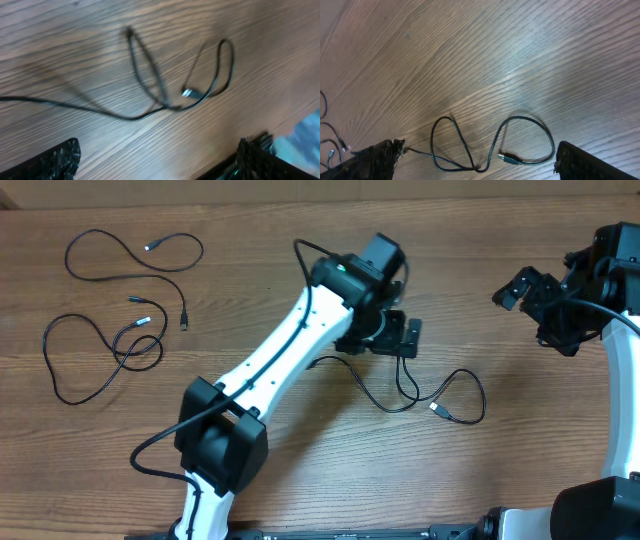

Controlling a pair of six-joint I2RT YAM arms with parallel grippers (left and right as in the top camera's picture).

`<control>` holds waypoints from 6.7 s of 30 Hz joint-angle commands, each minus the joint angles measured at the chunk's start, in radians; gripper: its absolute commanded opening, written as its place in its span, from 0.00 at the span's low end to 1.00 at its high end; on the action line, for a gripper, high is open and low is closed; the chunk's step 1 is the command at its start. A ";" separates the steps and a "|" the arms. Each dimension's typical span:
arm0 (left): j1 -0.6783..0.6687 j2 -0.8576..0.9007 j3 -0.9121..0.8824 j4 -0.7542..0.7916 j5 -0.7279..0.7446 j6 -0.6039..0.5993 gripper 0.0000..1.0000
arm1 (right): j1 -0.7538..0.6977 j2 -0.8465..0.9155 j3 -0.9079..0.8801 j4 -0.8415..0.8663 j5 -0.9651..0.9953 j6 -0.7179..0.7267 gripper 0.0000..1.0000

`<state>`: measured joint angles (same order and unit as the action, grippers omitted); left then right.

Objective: Untangle cables

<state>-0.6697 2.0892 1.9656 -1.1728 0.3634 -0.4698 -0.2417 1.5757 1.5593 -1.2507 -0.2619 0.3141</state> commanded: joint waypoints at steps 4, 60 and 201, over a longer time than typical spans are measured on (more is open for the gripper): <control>-0.054 0.041 -0.005 0.074 -0.067 -0.241 0.99 | -0.002 0.001 -0.003 -0.003 0.008 0.000 1.00; -0.004 0.153 0.959 -0.338 0.110 0.304 0.04 | -0.001 0.001 -0.003 -0.003 0.008 0.000 1.00; 0.291 0.153 0.960 -0.465 0.624 0.149 0.04 | -0.003 0.004 -0.002 0.145 0.087 0.101 1.00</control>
<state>-0.3779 2.2444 2.9150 -1.6054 1.2388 -0.3225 -0.2432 1.5764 1.5581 -1.1095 -0.0307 0.4438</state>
